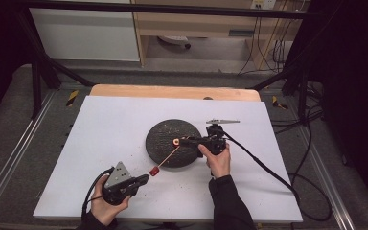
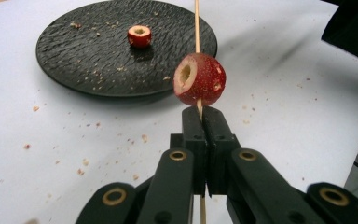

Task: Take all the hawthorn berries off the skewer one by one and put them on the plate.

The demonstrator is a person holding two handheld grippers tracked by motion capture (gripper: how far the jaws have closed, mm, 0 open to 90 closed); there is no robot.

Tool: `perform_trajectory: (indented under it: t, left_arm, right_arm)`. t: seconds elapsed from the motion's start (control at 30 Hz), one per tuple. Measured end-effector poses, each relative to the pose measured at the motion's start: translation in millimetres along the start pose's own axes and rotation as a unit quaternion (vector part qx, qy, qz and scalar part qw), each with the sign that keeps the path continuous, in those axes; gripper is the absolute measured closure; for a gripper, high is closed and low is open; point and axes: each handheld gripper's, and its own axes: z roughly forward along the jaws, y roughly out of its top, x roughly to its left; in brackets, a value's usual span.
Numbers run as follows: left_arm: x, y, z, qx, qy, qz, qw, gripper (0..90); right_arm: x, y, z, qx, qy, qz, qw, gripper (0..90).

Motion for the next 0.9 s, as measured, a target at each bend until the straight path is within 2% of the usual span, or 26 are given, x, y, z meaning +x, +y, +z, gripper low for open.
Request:
perform_trajectory:
  t: [0.1,0.23,0.4,0.53,0.7,0.9]
  left_arm:
    - [3.4,-4.5,-4.2,0.004,0.003,0.000,1.0000,88.4]
    - [7.5,-7.2,-8.1,0.002,0.008,-0.004,1.0000,88.4]
    - [12.3,-8.4,-9.7,0.003,0.012,-0.008,0.9999,88.4]
    - [16.3,-9.0,-8.9,0.003,0.017,-0.014,0.9997,88.4]
    - [20.5,-9.0,-6.3,0.003,0.024,-0.022,0.9994,88.4]
    - [22.7,-10.1,-4.7,0.006,0.027,-0.027,0.9992,88.4]
  right_arm:
    - [-3.8,6.6,-4.7,-0.007,-0.020,-0.001,0.9998,60.3]
    - [-8.7,15.5,-10.4,-0.019,-0.035,0.000,0.9992,60.3]
    - [-14.9,22.4,-16.7,-0.019,-0.071,-0.011,0.9973,60.3]
    - [-17.0,23.1,-17.6,-0.016,-0.083,-0.018,0.9963,60.3]
    - [-20.6,17.4,-6.0,-0.004,-0.089,-0.023,0.9957,60.3]
    - [-30.3,0.2,20.9,0.028,-0.095,-0.022,0.9948,60.2]
